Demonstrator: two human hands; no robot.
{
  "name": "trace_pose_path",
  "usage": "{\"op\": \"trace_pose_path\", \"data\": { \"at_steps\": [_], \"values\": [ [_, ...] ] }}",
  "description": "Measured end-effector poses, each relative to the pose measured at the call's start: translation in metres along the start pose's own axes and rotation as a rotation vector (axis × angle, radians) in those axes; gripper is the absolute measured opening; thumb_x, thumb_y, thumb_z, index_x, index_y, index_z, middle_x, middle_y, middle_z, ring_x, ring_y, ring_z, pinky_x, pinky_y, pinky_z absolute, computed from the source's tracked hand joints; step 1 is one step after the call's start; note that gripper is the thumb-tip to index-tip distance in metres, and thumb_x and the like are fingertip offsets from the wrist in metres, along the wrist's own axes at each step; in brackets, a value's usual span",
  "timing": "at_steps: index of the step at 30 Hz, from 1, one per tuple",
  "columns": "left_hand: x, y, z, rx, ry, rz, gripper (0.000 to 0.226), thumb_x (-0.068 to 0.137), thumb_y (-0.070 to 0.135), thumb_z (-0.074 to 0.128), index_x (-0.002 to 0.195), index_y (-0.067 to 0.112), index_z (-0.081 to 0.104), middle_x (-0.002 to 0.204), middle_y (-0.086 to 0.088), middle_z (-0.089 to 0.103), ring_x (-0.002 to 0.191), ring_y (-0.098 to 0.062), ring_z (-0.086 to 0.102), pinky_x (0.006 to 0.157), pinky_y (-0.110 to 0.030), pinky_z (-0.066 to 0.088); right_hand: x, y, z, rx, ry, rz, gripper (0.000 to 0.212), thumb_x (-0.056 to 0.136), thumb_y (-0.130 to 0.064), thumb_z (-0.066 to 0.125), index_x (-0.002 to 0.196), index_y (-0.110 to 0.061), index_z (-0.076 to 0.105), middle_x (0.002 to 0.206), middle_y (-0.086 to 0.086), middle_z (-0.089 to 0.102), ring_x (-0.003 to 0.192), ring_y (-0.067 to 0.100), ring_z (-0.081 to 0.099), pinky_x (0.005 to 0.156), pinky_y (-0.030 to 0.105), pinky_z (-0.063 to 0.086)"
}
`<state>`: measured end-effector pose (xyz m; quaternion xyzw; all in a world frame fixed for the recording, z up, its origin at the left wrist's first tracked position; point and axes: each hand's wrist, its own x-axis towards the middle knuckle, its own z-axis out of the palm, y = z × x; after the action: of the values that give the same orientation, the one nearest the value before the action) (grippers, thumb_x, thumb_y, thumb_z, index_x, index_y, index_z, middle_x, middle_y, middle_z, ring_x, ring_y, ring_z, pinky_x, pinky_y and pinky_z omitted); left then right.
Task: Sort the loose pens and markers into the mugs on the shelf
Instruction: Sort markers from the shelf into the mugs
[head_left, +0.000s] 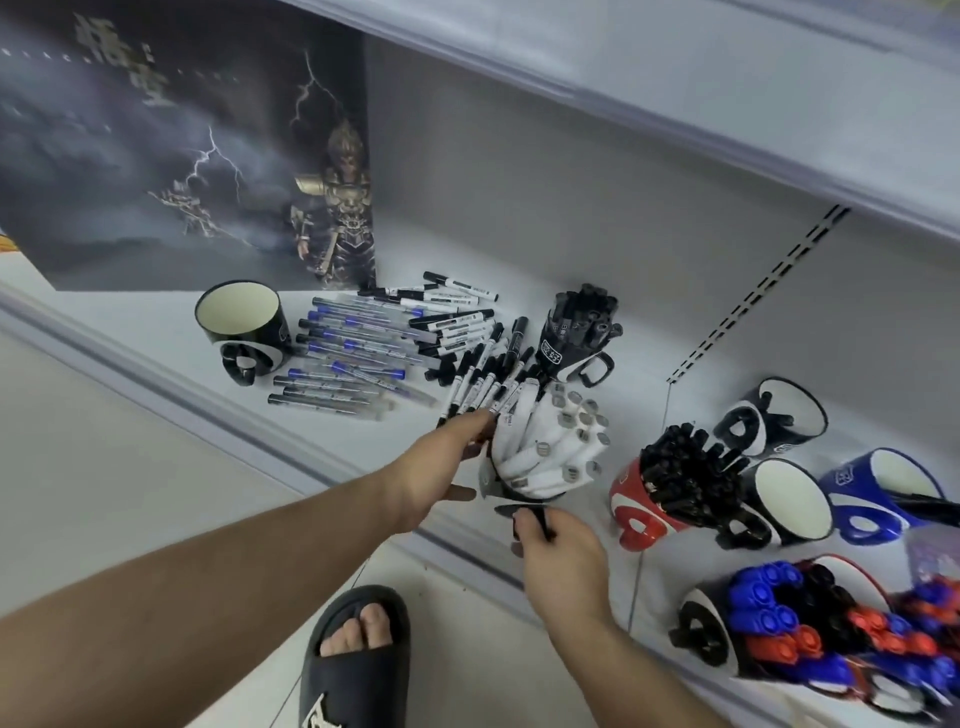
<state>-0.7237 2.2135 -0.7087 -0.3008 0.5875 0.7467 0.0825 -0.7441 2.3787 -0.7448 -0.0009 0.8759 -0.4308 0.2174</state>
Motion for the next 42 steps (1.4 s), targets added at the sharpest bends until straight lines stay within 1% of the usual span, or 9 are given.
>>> {"op": "trace_pose_path", "data": {
  "at_steps": [8, 16, 18, 21, 24, 30, 34, 39, 42],
  "values": [
    [0.016, 0.012, 0.005, -0.140, 0.101, 0.038, 0.037, 0.100, 0.046, 0.038, 0.129, 0.027, 0.053, 0.129, 0.011, 0.060, 0.123, -0.012, 0.051, 0.099, -0.045, 0.048, 0.068, -0.012, -0.020, -0.035, 0.354, 0.109, 0.029, 0.093, -0.034, 0.055, 0.083, -0.012, 0.072, 0.082, 0.006, 0.073, 0.081, 0.030, 0.066, 0.075, 0.038, 0.054],
    [0.026, 0.016, 0.002, -0.154, 0.140, 0.049, 0.035, 0.098, 0.043, 0.043, 0.127, 0.027, 0.056, 0.119, 0.014, 0.066, 0.116, -0.009, 0.056, 0.101, -0.044, 0.048, 0.123, -0.020, -0.016, 0.054, 0.404, 0.282, 0.037, 0.096, -0.031, 0.054, 0.115, -0.002, 0.066, 0.114, 0.020, 0.067, 0.104, 0.039, 0.062, 0.087, 0.042, 0.053],
    [0.027, 0.015, -0.002, -0.125, 0.153, 0.055, 0.033, 0.098, 0.043, 0.043, 0.123, 0.027, 0.057, 0.118, 0.014, 0.066, 0.114, -0.008, 0.057, 0.101, -0.044, 0.047, 0.130, -0.024, -0.017, 0.242, 0.353, 0.306, 0.036, 0.097, -0.023, 0.053, 0.122, 0.002, 0.060, 0.119, 0.024, 0.063, 0.109, 0.041, 0.061, 0.075, 0.037, 0.053],
    [0.026, 0.013, -0.011, -0.113, 0.178, 0.060, 0.033, 0.098, 0.042, 0.042, 0.123, 0.026, 0.056, 0.118, 0.013, 0.066, 0.112, -0.008, 0.058, 0.100, -0.043, 0.048, 0.130, -0.032, -0.017, 0.391, 0.309, 0.328, 0.036, 0.097, -0.022, 0.052, 0.127, -0.001, 0.056, 0.103, 0.017, 0.060, 0.089, 0.032, 0.060, 0.057, 0.026, 0.042],
    [0.026, 0.008, -0.018, -0.127, 0.197, 0.051, 0.033, 0.098, 0.041, 0.043, 0.125, 0.026, 0.055, 0.116, 0.014, 0.067, 0.111, -0.009, 0.059, 0.099, -0.043, 0.048, 0.104, -0.028, -0.003, 0.460, 0.226, 0.440, 0.015, 0.093, -0.022, 0.055, 0.098, -0.008, 0.058, 0.082, 0.003, 0.057, 0.071, 0.022, 0.056, 0.067, 0.034, 0.049],
    [0.025, 0.003, -0.024, -0.141, 0.231, 0.040, 0.029, 0.098, 0.039, 0.045, 0.121, 0.024, 0.056, 0.112, 0.010, 0.068, 0.107, -0.014, 0.061, 0.098, -0.044, 0.049, 0.098, -0.024, 0.028, -0.129, 0.164, 0.089, 0.011, 0.083, -0.014, 0.057, 0.083, -0.013, 0.068, 0.086, 0.007, 0.070, 0.077, 0.026, 0.063, 0.066, 0.031, 0.053],
    [0.025, 0.001, -0.025, -0.170, 0.251, 0.037, 0.026, 0.097, 0.037, 0.047, 0.117, 0.023, 0.057, 0.108, 0.007, 0.070, 0.103, -0.017, 0.064, 0.095, -0.042, 0.051, 0.147, -0.043, 0.038, -0.497, 0.042, 0.026, 0.039, 0.090, -0.043, 0.054, 0.101, -0.008, 0.065, 0.100, 0.011, 0.066, 0.078, 0.026, 0.062, 0.058, 0.024, 0.045],
    [0.027, -0.009, -0.031, -0.194, 0.267, 0.008, 0.022, 0.098, 0.035, 0.049, 0.112, 0.021, 0.059, 0.107, 0.003, 0.071, 0.102, -0.021, 0.065, 0.094, -0.042, 0.050, 0.162, -0.050, 0.045, -0.621, -0.076, 0.153, 0.039, 0.093, -0.043, 0.056, 0.104, -0.006, 0.064, 0.094, 0.009, 0.068, 0.070, 0.023, 0.060, 0.055, 0.024, 0.040],
    [0.027, -0.018, -0.031, -0.175, 0.272, -0.015, 0.021, 0.098, 0.033, 0.050, 0.111, 0.020, 0.060, 0.106, 0.003, 0.071, 0.105, -0.024, 0.065, 0.094, -0.042, 0.050, 0.153, -0.046, 0.042, -0.470, -0.035, 0.132, 0.029, 0.092, -0.033, 0.051, 0.081, -0.007, 0.058, 0.075, 0.006, 0.056, 0.062, 0.022, 0.051, 0.052, 0.025, 0.036]
  ]
}}
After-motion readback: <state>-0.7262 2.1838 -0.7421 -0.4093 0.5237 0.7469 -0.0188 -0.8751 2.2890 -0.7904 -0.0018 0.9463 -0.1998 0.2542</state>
